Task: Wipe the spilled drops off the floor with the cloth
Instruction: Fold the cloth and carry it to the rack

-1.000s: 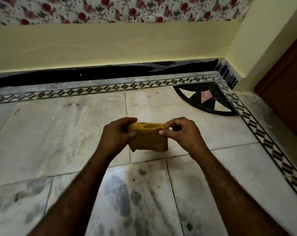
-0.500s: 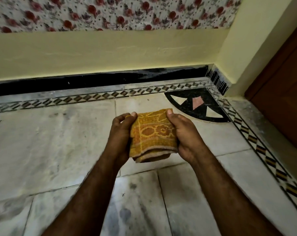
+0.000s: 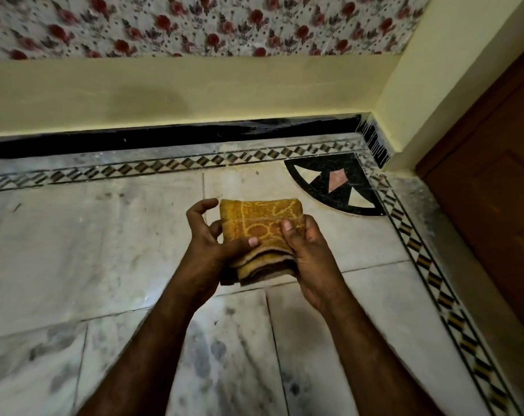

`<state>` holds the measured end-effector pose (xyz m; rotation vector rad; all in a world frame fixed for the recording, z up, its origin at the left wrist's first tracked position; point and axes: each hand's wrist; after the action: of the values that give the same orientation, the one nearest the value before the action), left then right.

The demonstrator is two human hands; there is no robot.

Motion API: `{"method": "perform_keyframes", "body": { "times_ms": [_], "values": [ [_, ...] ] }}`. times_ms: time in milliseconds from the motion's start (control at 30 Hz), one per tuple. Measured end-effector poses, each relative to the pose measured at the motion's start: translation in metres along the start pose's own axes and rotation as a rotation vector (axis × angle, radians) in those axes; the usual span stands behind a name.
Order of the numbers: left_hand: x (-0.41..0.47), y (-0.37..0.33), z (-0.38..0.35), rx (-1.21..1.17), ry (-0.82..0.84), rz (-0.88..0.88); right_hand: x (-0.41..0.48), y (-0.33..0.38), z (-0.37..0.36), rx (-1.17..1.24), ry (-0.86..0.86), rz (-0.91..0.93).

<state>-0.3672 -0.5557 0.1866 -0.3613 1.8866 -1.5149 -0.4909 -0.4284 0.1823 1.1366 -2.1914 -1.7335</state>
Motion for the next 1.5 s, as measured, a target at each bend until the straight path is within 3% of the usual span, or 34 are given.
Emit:
{"method": "perform_keyframes", "body": {
  "times_ms": [133, 533, 733, 1067, 1500],
  "values": [
    [-0.039, -0.099, -0.008, 0.139, 0.105, -0.129, -0.045, 0.086, -0.027, -0.042, 0.036, 0.057],
    [-0.213, -0.424, -0.031, 0.178, 0.242, -0.216, -0.225, 0.4, -0.141, -0.112, 0.084, 0.159],
    [-0.317, -0.527, -0.038, 0.208, 0.262, -0.267, -0.331, 0.49, -0.182, -0.101, 0.055, 0.195],
    [-0.473, -0.584, -0.066, 0.194, 0.295, -0.334, -0.483, 0.54, -0.189, -0.12, -0.024, 0.269],
    [-0.702, -0.529, -0.119, 0.209, 0.238, -0.328, -0.696, 0.51, -0.12, -0.173, 0.049, 0.345]
  ]
}}
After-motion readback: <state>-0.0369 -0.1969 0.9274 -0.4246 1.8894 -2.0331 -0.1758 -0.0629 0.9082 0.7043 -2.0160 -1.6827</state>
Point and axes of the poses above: each hand's wrist, its own x-axis towards the middle knuckle, its own z-axis out of the back of the hand, y = z × x, and after that the axes turned 11 degrees about x, right-handed
